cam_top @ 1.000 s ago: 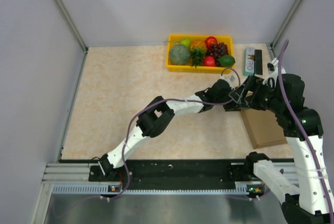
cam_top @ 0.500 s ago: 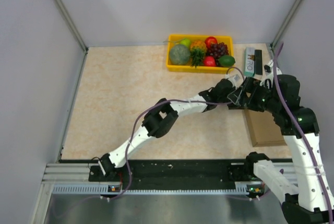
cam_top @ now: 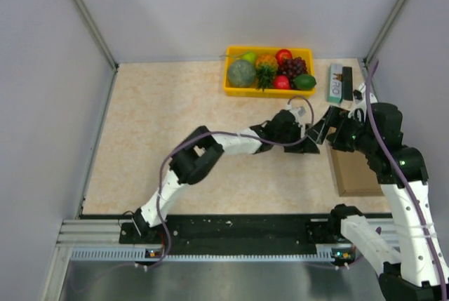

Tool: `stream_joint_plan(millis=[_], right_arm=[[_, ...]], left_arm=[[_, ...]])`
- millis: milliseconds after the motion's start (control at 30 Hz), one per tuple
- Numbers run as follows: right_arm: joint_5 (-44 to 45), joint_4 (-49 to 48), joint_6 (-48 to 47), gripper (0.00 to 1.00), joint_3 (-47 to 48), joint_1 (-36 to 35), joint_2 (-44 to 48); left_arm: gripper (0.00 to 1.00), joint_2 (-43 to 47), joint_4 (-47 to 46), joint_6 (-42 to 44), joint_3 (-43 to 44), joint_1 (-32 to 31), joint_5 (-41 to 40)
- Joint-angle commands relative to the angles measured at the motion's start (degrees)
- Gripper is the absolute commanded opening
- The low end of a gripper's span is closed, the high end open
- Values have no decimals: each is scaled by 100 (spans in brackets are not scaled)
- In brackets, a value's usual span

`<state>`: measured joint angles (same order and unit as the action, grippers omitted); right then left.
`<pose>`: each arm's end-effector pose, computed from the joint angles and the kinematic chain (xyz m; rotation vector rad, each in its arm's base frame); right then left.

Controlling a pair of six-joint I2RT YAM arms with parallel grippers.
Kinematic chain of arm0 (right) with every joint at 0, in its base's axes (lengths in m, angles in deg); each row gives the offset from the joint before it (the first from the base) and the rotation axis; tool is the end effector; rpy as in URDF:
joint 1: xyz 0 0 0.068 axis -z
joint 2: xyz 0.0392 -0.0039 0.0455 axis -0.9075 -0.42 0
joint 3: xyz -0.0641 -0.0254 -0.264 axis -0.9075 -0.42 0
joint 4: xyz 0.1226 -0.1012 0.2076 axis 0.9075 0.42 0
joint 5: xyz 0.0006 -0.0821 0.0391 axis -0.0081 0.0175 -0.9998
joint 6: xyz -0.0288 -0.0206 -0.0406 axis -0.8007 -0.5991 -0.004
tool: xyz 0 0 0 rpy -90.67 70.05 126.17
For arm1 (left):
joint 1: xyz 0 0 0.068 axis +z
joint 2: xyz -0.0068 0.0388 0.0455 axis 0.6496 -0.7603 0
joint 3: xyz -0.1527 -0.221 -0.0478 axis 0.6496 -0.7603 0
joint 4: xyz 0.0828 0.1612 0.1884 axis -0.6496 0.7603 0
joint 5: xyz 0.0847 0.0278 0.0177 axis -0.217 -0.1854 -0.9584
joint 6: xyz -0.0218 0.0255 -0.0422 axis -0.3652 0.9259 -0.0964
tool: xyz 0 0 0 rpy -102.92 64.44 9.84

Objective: Fold the paper box

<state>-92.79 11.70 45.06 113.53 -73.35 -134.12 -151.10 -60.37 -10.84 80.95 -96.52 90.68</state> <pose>0.1283 0.0275 0.3844 0.1921 2.1898 0.6202 0.2997 -0.4668 0.1395 0.3560 2.3441 -1.4299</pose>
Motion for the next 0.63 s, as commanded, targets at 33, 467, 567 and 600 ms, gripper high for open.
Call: stream_joint_plan(millis=[33,467,567,600], right_arm=[[-61,-150,-264,82,-23,19,21],[905,-405,-694,99,-629,1,1260],[817,-458,-599,99,-779,10,1725],[765,-519,-581,99,-884,10,1866]], left_arm=[[78,3166,-116,1322,-2426,493,-522],[84,9363,2457,3100,-5491,1417,-1892],[87,10234,3046,3416,-5404,1435,-2200],[88,10593,3127,3521,-5395,1435,-2262]])
